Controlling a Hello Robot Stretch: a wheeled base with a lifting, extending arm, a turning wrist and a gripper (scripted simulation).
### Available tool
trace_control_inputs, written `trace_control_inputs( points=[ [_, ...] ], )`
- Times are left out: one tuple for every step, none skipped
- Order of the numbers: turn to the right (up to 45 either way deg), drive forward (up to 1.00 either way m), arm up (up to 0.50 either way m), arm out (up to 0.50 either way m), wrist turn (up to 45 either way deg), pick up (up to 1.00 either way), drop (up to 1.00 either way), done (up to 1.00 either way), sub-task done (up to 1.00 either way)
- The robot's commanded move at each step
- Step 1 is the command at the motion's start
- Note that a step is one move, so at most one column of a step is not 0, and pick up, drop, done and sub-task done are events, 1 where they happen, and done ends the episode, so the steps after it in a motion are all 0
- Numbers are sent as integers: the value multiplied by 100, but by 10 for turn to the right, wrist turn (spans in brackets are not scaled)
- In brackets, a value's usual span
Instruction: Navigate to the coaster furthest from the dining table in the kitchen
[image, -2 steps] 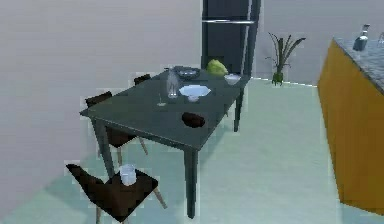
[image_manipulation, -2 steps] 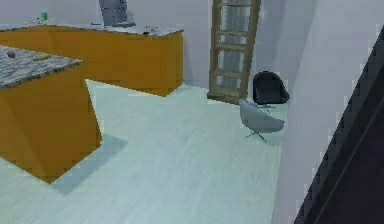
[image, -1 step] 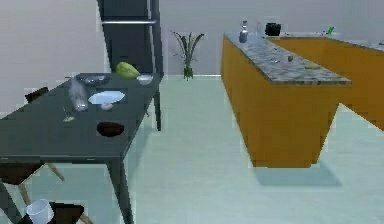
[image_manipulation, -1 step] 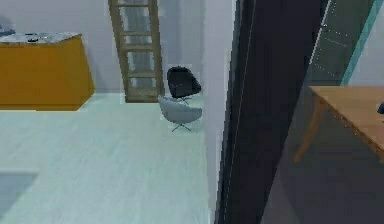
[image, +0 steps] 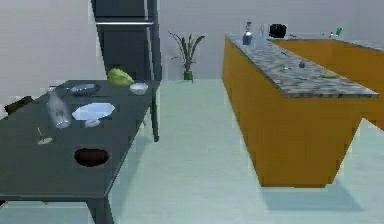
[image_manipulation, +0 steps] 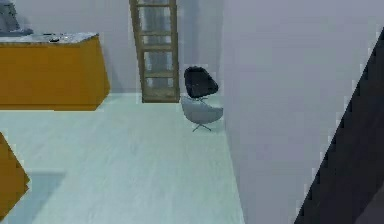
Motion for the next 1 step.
trace_control_inputs(
  points=[
    [-420, 0, 0, 0, 0, 0, 0, 0, 0]
  ],
)
